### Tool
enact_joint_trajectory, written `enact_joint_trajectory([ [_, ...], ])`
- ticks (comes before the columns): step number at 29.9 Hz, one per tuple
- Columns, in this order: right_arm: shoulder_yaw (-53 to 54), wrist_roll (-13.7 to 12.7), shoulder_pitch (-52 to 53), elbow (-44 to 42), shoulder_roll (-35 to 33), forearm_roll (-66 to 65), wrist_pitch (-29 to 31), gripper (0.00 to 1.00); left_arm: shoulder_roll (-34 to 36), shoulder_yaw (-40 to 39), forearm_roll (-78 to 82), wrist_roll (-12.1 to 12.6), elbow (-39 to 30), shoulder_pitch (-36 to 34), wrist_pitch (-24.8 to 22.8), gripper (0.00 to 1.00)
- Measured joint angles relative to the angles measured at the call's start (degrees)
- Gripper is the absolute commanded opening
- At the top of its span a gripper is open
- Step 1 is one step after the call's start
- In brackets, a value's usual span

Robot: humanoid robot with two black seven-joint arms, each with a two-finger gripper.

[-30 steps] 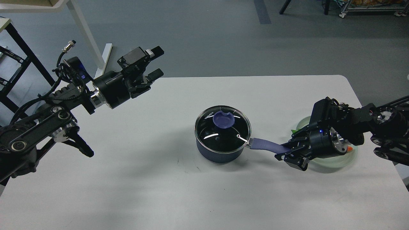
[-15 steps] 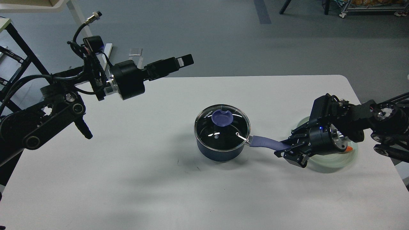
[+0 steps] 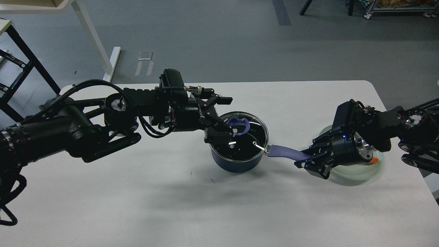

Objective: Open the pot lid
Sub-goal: 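Extend the left gripper over the pot toward the purple lid knob, then close the left gripper on the lid knob and lift the lid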

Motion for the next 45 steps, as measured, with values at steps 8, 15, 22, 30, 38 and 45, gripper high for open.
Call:
enact_joint_trajectory([
  [8, -0.14, 0.0, -0.01, 0.0, 0.0, 0.01, 0.0, 0.26, -4.9, 0.67, 0.87, 0.02, 6.68, 0.1, 0.56, 0.99],
  [15, -0.15, 0.01, -0.05, 0.01, 0.29, 0.01, 0.0, 0.26, -6.81, 1.42, 0.28, 0.03, 7.0, 0.6, 0.46, 0.99],
  [22, -0.15, 0.02, -0.01, 0.01, 0.35, 0.01, 0.0, 0.26, -9.58, 2.32, 0.21, 0.03, 11.12, 0.67, 0.49, 0.99],
  [30, -0.15, 0.02, 0.03, 0.01, 0.35, 0.01, 0.0, 0.27, -10.22, 2.38, 0.11, 0.03, 12.3, 1.26, 0.64, 0.99],
  [38, -0.15, 0.02, -0.04, 0.0, 0.35, 0.09, 0.02, 0.27, -10.14, 2.56, 0.19, 0.03, 12.28, 2.41, 0.65, 0.99],
  [45, -0.15, 0.02, -0.05, 0.0, 0.35, 0.09, 0.02, 0.27, -9.95, 2.65, 0.21, 0.03, 12.28, 3.22, 0.65, 0.94],
])
